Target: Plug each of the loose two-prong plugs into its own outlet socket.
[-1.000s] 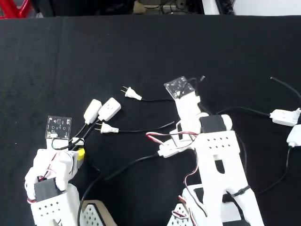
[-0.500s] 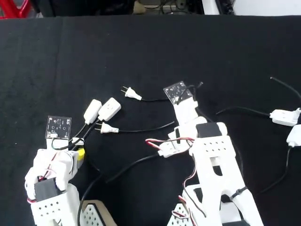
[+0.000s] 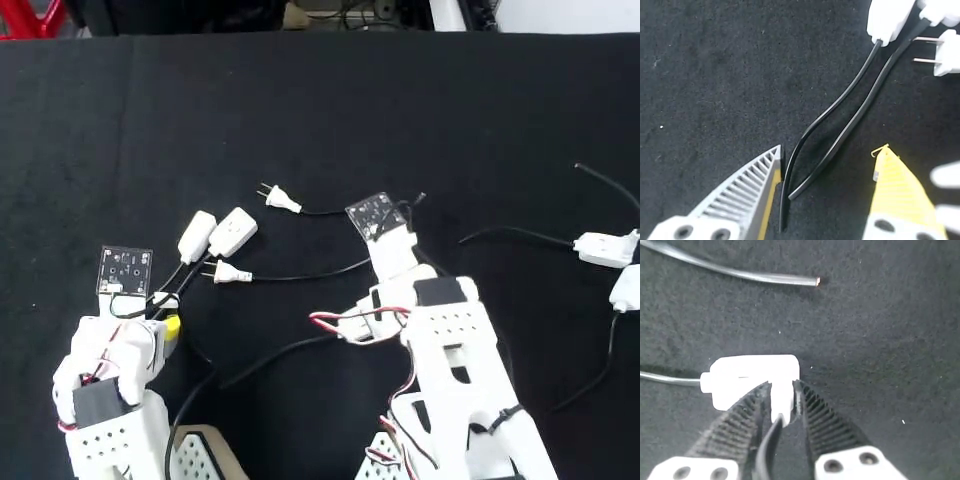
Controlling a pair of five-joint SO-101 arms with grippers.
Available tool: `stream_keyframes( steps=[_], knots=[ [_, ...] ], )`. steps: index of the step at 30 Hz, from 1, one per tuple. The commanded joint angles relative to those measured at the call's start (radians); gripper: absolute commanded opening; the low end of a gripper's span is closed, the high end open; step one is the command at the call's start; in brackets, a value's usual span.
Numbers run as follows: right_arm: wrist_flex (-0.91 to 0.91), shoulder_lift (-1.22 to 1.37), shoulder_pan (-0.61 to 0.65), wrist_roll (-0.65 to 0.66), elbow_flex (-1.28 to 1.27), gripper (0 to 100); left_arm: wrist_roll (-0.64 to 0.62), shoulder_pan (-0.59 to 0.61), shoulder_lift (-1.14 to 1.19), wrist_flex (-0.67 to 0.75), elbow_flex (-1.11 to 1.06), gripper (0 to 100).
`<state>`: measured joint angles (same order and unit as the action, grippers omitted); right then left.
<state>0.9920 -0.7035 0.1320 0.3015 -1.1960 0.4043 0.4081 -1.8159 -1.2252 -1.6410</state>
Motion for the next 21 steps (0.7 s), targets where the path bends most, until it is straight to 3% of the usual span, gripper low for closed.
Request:
stream_keyframes(
  steps=[1,5,9,12,17,21],
  knots=[
    [-0.020,0.004,0.012,0.008,-0.041,1.1,0.012,0.005,-0.006,0.015,0.005,30],
    [-0.023,0.002,-0.058,0.100,-0.022,1.1,0.012,0.005,-0.006,0.015,0.005,30],
    [-0.020,0.002,-0.255,0.221,0.033,1.1,0.012,0.007,-0.006,0.015,0.005,30],
    [-0.032,0.004,-0.442,0.391,0.041,1.1,0.012,0.007,-0.006,0.015,0.005,30],
    [-0.210,0.025,-0.718,0.572,0.036,1.1,0.012,0.007,-0.006,0.015,0.005,30],
    [-0.379,0.176,-0.824,0.600,0.062,1.1,0.012,0.007,-0.006,0.015,0.005,30]
  ],
)
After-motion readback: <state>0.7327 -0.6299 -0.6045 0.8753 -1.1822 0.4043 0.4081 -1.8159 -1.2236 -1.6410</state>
